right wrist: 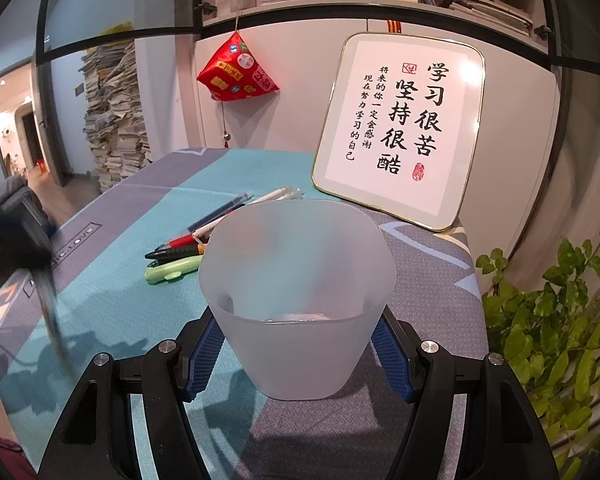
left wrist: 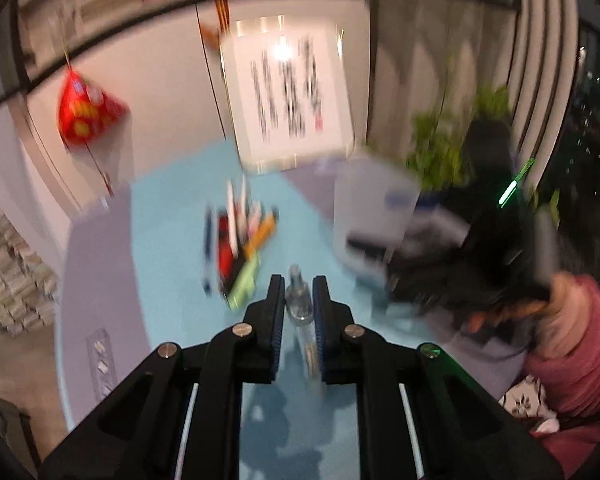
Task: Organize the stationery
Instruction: 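Lower the clear pen into the cup held by the right gripper, open left, then move the left gripper to the yellow pen and grasp it, then lower the yellow pen into the held cup and open the left gripper, then move the left gripper to the black pen and grasp it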
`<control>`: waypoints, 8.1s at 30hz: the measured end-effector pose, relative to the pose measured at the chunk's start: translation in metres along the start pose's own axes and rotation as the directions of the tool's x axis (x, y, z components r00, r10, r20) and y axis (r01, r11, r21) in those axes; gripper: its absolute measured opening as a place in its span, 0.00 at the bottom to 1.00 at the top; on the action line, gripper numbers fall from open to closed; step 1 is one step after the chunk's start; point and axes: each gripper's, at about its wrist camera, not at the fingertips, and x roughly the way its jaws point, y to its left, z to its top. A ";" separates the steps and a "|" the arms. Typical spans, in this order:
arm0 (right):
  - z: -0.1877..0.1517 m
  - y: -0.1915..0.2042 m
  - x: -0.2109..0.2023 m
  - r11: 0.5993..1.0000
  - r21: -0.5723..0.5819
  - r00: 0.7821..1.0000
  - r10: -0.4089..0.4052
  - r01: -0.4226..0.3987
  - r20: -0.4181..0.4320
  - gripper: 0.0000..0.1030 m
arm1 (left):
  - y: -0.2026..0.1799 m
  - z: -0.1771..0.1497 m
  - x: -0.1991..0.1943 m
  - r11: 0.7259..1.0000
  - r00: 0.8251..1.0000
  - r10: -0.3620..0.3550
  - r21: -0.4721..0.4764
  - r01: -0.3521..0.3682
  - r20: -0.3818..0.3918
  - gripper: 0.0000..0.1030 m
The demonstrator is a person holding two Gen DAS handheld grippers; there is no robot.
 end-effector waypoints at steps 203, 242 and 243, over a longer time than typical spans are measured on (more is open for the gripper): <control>-0.002 -0.003 0.005 0.999 0.040 0.999 0.015 -0.013 -0.042 0.68 | -0.005 0.072 0.063 0.967 0.978 -0.194 -0.150 0.204 0.083 0.11; -0.001 -0.004 0.007 0.999 0.040 0.999 0.013 -0.011 -0.047 0.68 | 0.068 -0.022 0.129 0.984 0.979 -0.001 -0.176 -0.036 -0.205 0.19; -0.001 -0.004 0.007 0.999 0.041 0.999 0.014 -0.012 -0.048 0.68 | 0.068 -0.022 0.130 0.984 0.979 -0.011 -0.177 -0.025 -0.202 0.08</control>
